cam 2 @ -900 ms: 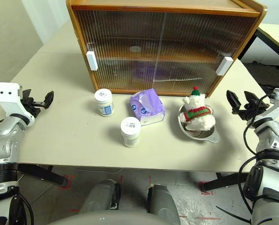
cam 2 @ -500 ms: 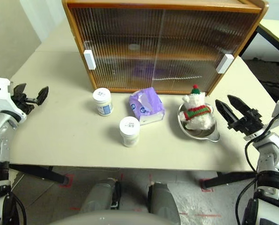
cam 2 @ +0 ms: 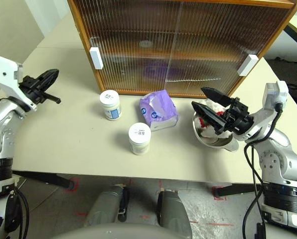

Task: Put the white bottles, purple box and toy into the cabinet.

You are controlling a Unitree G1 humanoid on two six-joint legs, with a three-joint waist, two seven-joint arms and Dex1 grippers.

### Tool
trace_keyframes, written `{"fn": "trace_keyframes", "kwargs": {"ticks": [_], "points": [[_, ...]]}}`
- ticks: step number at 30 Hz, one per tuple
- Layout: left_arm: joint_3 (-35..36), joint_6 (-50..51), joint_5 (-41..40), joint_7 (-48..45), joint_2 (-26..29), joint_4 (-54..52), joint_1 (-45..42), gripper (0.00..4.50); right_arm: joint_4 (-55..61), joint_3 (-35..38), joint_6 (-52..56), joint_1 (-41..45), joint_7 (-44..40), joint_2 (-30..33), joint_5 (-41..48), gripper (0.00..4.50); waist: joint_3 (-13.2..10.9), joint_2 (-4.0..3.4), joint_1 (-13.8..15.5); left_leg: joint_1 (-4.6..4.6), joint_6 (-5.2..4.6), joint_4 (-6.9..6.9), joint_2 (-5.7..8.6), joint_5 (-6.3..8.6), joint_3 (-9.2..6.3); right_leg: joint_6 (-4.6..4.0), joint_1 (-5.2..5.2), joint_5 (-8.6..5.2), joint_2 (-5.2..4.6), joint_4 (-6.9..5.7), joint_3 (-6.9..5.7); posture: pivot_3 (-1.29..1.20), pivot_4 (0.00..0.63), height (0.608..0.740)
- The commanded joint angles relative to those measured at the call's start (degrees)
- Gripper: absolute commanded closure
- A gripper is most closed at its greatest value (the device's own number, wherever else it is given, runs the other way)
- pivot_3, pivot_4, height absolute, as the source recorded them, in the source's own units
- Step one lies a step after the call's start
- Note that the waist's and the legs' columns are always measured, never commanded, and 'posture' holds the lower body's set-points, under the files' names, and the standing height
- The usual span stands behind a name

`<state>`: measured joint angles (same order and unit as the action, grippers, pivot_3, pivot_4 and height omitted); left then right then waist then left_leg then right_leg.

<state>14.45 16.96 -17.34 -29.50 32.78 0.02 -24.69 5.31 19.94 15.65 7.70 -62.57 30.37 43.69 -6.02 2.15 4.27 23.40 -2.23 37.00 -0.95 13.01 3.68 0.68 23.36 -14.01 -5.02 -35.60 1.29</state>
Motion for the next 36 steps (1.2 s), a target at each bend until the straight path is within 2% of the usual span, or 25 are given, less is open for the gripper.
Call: {"fn": "trace_keyframes", "kwargs": {"ticks": [1, 8, 16, 36], "points": [[-1.7, 0.1, 1.2, 1.3, -0.8, -1.6, -0.4, 4.48, 1.9, -0.8, -2.1, -2.0, 0.1, -0.6, -1.2, 0.00, 0.0, 0.00, -0.1, 0.00, 0.00, 0.00, 0.01, 0.00, 0.01, 0.00, 0.00, 0.00, 0.03, 0.00, -0.12, 0.11, 0.061, 0.740], [-4.5, -3.3, 6.0, 3.0, -0.9, 3.1, -3.4, 4.48, 7.3, -6.0, -3.2, -1.8, 3.3, -5.5, -2.0, 0.00, 0.0, 0.04, -0.2, -0.08, -0.03, 0.09, 0.01, -0.03, 0.03, 0.04, -0.04, 0.01, 0.18, -0.20, -0.52, 0.15, 0.057, 0.740], [-5.4, -5.8, 7.3, 4.6, -3.3, 3.6, -3.3, 4.48, 8.8, -10.2, -4.2, -0.5, 4.7, -7.3, -3.1, 0.00, 0.2, 0.29, 0.1, -0.04, -0.10, 0.35, 0.09, -0.12, 0.03, 0.18, -0.13, 0.09, 0.35, -0.28, -0.64, 0.17, 0.041, 0.740], [-8.1, -8.7, 6.7, 3.0, -9.2, 9.8, -8.8, 4.48, 7.8, -11.9, -7.3, -0.6, 4.8, -7.7, -5.3, 0.00, 1.2, 0.69, 1.4, -0.04, -0.10, 0.58, 0.06, -0.13, 0.00, 0.19, -0.18, 0.16, 0.49, -0.38, -0.66, 0.13, 0.021, 0.740]]}}
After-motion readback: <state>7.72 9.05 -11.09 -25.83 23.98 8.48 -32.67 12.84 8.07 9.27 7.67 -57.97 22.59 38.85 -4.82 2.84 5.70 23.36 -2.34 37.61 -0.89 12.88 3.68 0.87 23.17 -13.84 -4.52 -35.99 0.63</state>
